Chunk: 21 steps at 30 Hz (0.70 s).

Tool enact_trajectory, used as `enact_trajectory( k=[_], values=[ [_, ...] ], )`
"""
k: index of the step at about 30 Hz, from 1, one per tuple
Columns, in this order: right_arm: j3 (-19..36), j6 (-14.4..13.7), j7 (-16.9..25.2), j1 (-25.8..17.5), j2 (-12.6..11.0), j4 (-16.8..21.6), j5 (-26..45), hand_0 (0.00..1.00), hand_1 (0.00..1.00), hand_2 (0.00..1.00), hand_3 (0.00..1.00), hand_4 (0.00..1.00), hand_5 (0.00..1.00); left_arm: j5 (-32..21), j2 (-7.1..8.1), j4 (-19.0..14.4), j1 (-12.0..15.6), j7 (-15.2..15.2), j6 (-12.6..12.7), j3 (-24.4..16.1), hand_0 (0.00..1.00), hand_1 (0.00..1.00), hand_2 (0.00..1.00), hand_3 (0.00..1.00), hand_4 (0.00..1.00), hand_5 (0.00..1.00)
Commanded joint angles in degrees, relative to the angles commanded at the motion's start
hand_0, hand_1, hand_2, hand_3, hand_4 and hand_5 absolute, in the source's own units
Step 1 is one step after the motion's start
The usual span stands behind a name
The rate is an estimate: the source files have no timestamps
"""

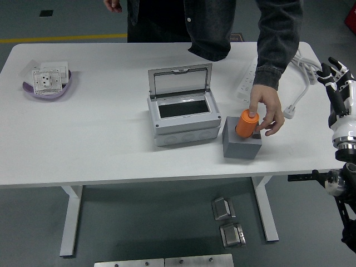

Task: Pick up the cylinder from the cube,place it in the box,flap close box

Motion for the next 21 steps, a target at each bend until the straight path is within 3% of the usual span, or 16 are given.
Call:
enact_trajectory(
  k=[7,14,16,17,21],
  values=[
    [-0.36,-1.48,2.18,-0.25,0.74,-0.02,0.90,0.786,0.746,0.780,0.797,0.917,0.601,-0.72,0.12,0.00,-0.07,0.02,0.12,0.56,0.682,0.650,0.560,0.586,0.495,0.041],
    [-4.46,-5.68,10.41,-1.05,2.91,-0.24,7.22,0.787,0.746,0.779,0.795,0.913,0.596,-0.05,-0.28,0.00,0.17,-0.07,0.05,-0.50,0.682,0.650,0.560,0.586,0.495,0.041],
    [-6.28,-5.62,12.77,-1.46,3.48,-0.49,9.05,0.787,0.746,0.779,0.795,0.913,0.596,0.06,-0.43,0.00,0.22,-0.06,0.01,-0.60,0.682,0.650,0.560,0.586,0.495,0.041],
    [-7.53,-5.45,14.31,-1.71,3.80,-0.66,10.39,0.785,0.786,0.826,0.811,0.908,0.520,0.01,-0.47,0.00,0.23,-0.06,0.00,-0.55,0.682,0.650,0.560,0.587,0.496,0.041],
    [-10.93,-5.28,15.93,-2.29,4.72,-1.07,13.47,0.785,0.786,0.826,0.811,0.908,0.520,-0.67,-0.42,0.00,0.24,-0.12,0.09,-0.02,0.682,0.650,0.560,0.587,0.496,0.041]
  ],
)
